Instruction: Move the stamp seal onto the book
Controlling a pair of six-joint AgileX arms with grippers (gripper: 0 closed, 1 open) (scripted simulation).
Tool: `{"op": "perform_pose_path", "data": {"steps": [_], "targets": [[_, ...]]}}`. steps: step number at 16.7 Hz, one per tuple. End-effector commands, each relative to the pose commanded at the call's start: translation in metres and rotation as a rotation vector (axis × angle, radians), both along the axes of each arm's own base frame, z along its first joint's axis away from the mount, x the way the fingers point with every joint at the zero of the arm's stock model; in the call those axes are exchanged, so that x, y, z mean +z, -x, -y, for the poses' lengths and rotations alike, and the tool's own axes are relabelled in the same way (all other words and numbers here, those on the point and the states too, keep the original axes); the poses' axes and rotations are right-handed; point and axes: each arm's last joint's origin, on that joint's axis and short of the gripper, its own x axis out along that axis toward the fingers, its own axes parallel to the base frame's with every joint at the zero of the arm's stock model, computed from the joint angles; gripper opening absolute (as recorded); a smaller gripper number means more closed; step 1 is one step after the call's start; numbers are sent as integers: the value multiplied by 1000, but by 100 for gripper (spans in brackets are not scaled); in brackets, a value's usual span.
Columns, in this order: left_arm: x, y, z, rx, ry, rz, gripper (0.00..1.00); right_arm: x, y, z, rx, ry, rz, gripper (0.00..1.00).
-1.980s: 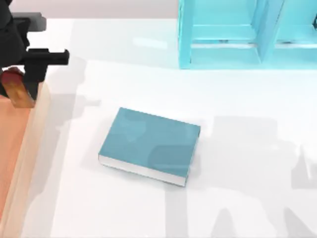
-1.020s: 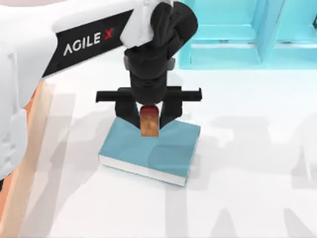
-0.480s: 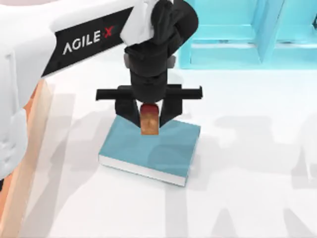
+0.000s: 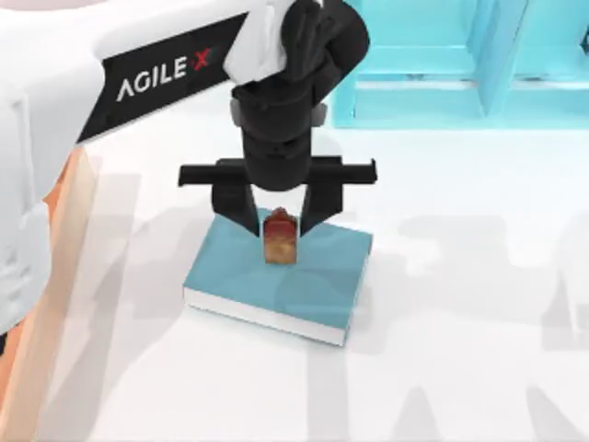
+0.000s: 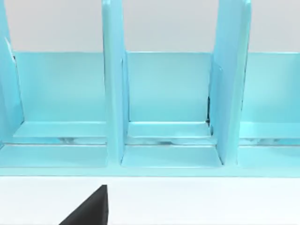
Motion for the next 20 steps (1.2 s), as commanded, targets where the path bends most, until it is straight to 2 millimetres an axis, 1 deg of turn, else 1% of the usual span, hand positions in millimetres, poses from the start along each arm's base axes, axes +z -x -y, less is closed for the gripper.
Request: {"op": "perform_pose_path", "data": {"steps": [4,5,14,20], "targets": [[0,0,0,0,0,0,98,0,0,0,0,0,0,100],[0,0,0,0,0,0,100,0,0,0,0,0,0,100],[1,0,0,1,0,-1,100,0,0,0,0,0,0,100],[29,0,0,1,-1,-1,100,0,0,0,0,0,0,100]]}}
